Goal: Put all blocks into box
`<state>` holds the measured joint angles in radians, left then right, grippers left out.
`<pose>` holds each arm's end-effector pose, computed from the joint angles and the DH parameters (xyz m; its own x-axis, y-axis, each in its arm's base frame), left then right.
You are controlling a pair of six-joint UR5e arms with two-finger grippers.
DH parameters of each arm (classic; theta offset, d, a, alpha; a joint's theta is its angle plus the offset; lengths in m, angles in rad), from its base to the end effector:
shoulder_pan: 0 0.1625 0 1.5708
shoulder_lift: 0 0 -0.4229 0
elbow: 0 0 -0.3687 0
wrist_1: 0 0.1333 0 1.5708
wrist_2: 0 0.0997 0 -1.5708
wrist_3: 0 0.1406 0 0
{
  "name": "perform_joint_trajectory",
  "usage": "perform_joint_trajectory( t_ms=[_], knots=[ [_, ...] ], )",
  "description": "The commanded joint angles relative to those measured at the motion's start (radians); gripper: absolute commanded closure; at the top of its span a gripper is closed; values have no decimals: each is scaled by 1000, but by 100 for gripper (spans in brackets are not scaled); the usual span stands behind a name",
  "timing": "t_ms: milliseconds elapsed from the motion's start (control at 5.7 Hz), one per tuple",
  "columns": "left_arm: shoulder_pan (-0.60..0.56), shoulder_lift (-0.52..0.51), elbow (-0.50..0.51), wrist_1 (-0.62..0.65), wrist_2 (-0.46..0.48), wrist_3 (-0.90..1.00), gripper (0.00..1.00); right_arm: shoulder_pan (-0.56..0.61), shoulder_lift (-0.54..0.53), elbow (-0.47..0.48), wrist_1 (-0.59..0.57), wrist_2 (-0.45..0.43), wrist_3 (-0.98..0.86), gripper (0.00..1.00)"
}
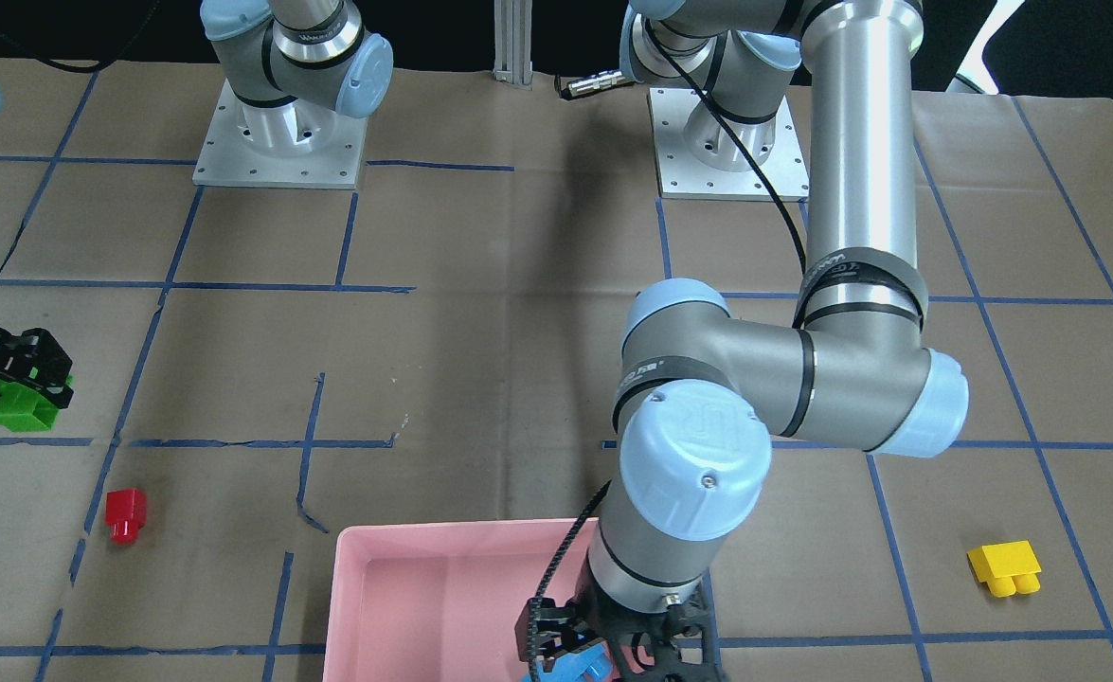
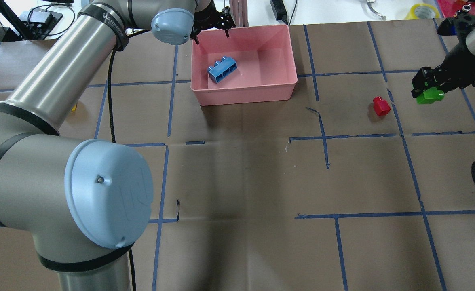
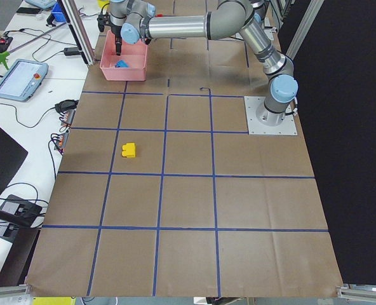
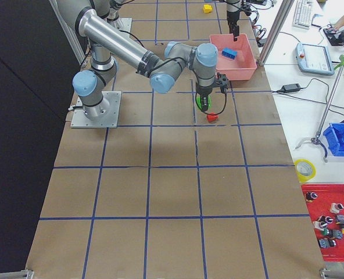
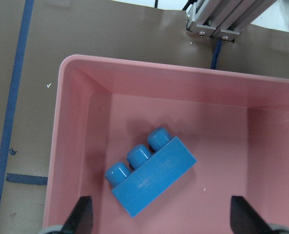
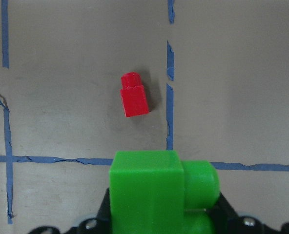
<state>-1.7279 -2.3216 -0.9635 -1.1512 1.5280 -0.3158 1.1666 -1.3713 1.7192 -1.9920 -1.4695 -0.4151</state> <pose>-0.2608 -0.7561 0.3110 -0.9830 -0.1356 0.1238 -0.1628 0.9554 -0.2463 -0.0768 -0.5546 0.3191 -0.9979 -0.0180 -0.0627 -0.0111 0.9941 -0.1077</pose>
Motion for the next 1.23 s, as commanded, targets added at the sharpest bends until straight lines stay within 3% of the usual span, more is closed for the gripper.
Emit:
perform_joint_trajectory(
  t_ms=[0, 176, 527, 702, 878, 1053],
  knots=[
    [107, 104, -6, -114, -5, 77, 0, 126, 32, -102, 4, 18, 156, 94],
    [182, 144, -18, -161, -3, 175, 0, 198, 72, -169, 5, 17, 166, 94],
    [394, 186, -46, -252, 0, 373, 0, 354, 133, -264, 9, 23, 417, 93],
    [495, 195, -82, -255, 3, 561, 0, 443, 252, -383, -2, 105, 532, 93],
    [551, 199, -98, -255, 9, 728, 0, 509, 371, -503, -14, 109, 624, 93],
    [579, 197, -103, -258, 15, 1035, 0, 565, 476, -605, -30, 115, 692, 93]
  ],
)
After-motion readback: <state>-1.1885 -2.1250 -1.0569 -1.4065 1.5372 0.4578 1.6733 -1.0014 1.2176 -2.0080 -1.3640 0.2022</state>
